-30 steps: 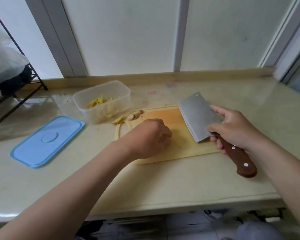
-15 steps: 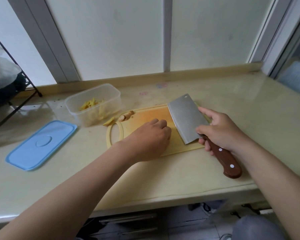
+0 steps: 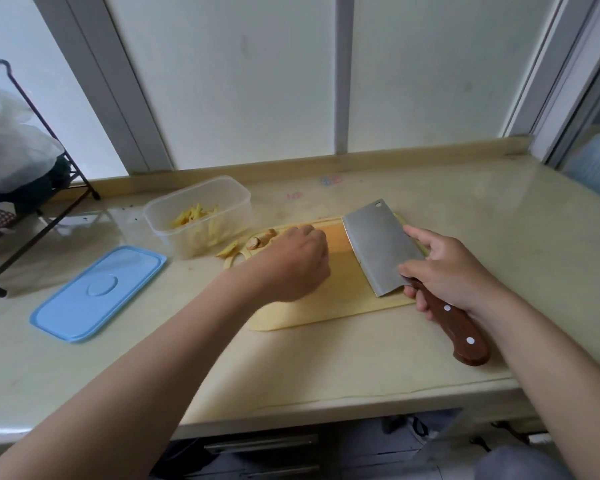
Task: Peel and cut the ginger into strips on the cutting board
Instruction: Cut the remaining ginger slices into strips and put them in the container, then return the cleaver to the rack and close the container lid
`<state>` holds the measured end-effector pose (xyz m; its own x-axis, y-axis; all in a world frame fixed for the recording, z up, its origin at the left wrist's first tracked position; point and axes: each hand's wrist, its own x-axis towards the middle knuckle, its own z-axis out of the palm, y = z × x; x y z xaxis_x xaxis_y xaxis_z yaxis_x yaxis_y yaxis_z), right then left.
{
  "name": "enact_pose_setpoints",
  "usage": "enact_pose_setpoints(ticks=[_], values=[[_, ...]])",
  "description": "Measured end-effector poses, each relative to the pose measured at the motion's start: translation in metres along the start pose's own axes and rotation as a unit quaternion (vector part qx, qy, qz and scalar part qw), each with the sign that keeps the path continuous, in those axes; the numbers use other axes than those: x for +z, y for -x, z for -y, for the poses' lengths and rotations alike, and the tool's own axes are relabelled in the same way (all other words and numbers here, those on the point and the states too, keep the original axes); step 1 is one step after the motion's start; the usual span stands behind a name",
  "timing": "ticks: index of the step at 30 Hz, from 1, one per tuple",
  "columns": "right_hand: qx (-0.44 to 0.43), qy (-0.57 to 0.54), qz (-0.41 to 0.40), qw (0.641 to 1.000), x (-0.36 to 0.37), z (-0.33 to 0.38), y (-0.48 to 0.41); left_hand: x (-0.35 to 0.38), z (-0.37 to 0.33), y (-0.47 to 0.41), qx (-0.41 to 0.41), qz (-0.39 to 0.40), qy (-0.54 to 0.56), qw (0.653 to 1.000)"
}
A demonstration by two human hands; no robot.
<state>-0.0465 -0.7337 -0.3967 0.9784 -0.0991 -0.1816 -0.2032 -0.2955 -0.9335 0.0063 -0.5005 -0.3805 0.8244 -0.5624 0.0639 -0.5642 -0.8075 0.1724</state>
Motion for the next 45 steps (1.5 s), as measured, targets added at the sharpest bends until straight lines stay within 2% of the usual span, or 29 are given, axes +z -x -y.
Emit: enact_pose_setpoints(ticks=[3, 7, 10, 14, 22, 29, 34, 40, 45], values=[[0.005, -0.002, 0.000, 1.000, 0.000, -0.001, -0.001, -0.034, 0.029, -0.003, -0.086, -0.045, 0.028, 0.995], [0.005, 0.001, -0.006, 1.000, -0.001, -0.002, -0.002, -0.073, 0.093, -0.006, -0.203, -0.154, 0.006, 0.967], [0.002, -0.002, -0.014, 1.000, 0.000, -0.003, -0.003, -0.084, 0.128, 0.000, -0.250, -0.151, -0.010, 0.956], [0.000, -0.009, -0.022, 1.000, 0.001, -0.003, -0.002, -0.080, 0.153, 0.009, -0.260, -0.122, -0.008, 0.958], [0.006, -0.005, -0.022, 1.000, 0.004, -0.002, -0.001, -0.075, 0.170, 0.016, -0.254, -0.178, 0.003, 0.951], [0.012, -0.004, -0.013, 1.000, 0.004, -0.001, 0.000, -0.065, 0.170, 0.017, -0.290, -0.149, 0.025, 0.945], [0.010, -0.010, -0.014, 1.000, 0.004, -0.001, 0.000, -0.067, 0.158, 0.018, -0.299, -0.172, 0.017, 0.939], [0.005, -0.020, -0.008, 1.000, 0.004, -0.001, 0.001, -0.071, 0.148, 0.022, -0.304, -0.132, 0.098, 0.938], [0.001, -0.030, -0.003, 1.000, 0.002, 0.003, 0.004, -0.086, 0.140, 0.034, -0.293, -0.185, 0.062, 0.936]])
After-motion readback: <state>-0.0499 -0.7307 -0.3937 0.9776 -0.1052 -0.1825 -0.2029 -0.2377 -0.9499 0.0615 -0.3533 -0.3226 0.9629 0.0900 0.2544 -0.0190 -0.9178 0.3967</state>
